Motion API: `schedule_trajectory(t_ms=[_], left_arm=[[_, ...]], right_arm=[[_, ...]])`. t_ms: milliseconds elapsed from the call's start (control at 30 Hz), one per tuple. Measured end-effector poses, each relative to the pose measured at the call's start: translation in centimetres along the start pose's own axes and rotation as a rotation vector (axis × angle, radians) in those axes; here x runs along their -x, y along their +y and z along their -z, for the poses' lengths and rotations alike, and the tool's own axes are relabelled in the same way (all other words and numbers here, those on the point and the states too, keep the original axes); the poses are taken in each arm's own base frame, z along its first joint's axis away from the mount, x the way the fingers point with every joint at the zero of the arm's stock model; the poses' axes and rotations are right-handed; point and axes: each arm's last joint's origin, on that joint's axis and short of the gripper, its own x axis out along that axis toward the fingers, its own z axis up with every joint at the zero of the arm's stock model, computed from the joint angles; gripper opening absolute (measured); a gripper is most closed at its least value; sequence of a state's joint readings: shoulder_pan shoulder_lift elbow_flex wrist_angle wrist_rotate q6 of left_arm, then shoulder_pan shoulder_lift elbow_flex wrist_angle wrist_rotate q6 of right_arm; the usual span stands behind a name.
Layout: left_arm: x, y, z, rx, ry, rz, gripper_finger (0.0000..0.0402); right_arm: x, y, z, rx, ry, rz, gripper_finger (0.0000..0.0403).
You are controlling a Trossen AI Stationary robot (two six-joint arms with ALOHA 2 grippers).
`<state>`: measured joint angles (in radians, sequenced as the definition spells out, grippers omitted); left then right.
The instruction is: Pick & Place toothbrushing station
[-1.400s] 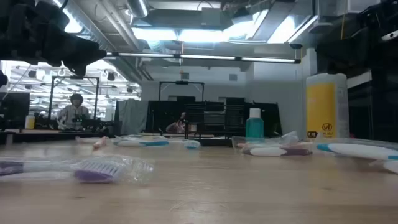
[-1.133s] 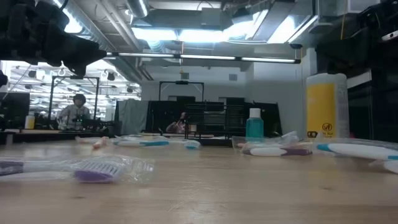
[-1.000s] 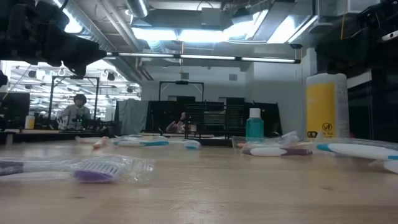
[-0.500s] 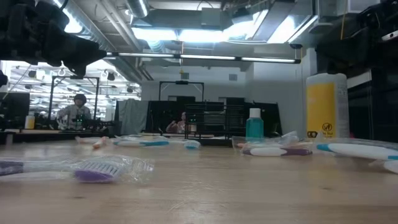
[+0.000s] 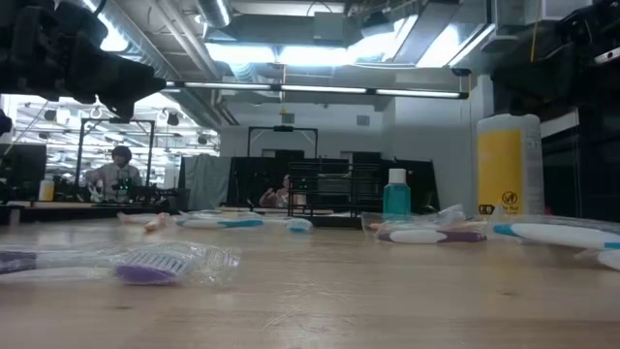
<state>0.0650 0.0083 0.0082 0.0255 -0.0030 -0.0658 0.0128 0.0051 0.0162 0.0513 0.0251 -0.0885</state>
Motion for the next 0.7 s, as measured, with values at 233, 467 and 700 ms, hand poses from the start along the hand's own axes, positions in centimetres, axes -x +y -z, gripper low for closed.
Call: schedule_trajectory(t_ms=[233,467,700], left_arm=[[0.0,0.0,0.0,0.0,0.0,0.0,0.0152],[0.0,0.0,-0.01,0.0,0.0,0.0,0.0152],[0.0,0.0,0.0,0.0,0.0,0.0,0.0153]], right_arm=[[0.03,-0.4,-0.04,0.102,0.011,0.135,0.0017],[-0.01,-0.31,-0.33,-0.628,-0.059,0.094,0.0017],[0.04,-0.68,-0.19,-1.093,-0.136,0.209,0.0017]])
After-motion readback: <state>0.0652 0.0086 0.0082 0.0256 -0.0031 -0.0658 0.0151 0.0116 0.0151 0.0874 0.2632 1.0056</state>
